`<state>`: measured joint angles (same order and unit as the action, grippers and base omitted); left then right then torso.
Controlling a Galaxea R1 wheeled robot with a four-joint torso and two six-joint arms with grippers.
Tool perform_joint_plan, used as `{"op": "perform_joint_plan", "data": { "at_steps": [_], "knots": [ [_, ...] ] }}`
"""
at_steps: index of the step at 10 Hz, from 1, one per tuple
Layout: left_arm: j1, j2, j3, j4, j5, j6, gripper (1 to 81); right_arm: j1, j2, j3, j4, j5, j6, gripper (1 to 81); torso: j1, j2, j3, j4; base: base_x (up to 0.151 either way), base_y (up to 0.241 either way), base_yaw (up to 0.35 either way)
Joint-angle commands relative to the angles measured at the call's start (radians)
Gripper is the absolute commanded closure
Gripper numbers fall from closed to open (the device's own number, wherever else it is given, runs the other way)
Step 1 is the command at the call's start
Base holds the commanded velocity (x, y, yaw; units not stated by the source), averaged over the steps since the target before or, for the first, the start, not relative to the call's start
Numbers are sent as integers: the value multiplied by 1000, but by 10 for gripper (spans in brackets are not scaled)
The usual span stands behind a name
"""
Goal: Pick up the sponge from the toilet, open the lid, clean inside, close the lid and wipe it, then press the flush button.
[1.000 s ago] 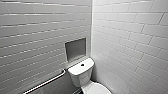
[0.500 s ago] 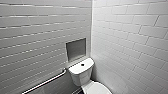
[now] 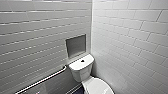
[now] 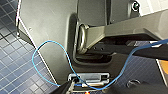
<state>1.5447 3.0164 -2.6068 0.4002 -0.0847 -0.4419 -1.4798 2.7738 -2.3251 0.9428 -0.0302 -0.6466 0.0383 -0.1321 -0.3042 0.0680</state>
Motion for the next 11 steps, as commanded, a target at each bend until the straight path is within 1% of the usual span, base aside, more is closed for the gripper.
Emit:
{"op": "perform_joint_plan", "data": {
  "at_steps": [1,2,3,5,6,7,8,10,11],
  "knots": [
    [-13,-2,5,0,52,5,10,26,-12,11,4,-94,-4,811,2,-3,63,0,0,0,0],
    [-13,-2,5,0,52,5,10,26,-12,11,4,-93,-4,811,-11,30,102,0,0,0,0],
    [-13,-3,5,-1,56,3,10,26,-12,9,2,-93,-4,811,-13,42,115,0,0,0,0],
    [-13,-3,-3,-1,106,-1,10,25,-3,1,-1,-91,-4,811,-18,58,175,0,0,0,0],
    [-13,-6,-3,-1,109,-3,10,25,9,-20,-2,-91,-4,811,-20,58,112,0,0,0,0],
    [-13,-6,-3,-1,109,-3,10,26,22,-40,-4,-93,-4,811,-21,58,148,0,0,0,0],
    [-13,-6,-3,-3,111,-3,10,31,43,-84,-9,-100,-4,811,-22,58,165,0,0,0,0],
    [-13,-6,-3,-4,112,-6,10,26,89,-187,-9,-122,-2,811,-22,58,177,0,0,0,0],
    [-13,-10,-3,-4,111,-6,10,11,120,-251,2,-120,-2,811,-22,58,176,0,0,0,0]
  ]
}}
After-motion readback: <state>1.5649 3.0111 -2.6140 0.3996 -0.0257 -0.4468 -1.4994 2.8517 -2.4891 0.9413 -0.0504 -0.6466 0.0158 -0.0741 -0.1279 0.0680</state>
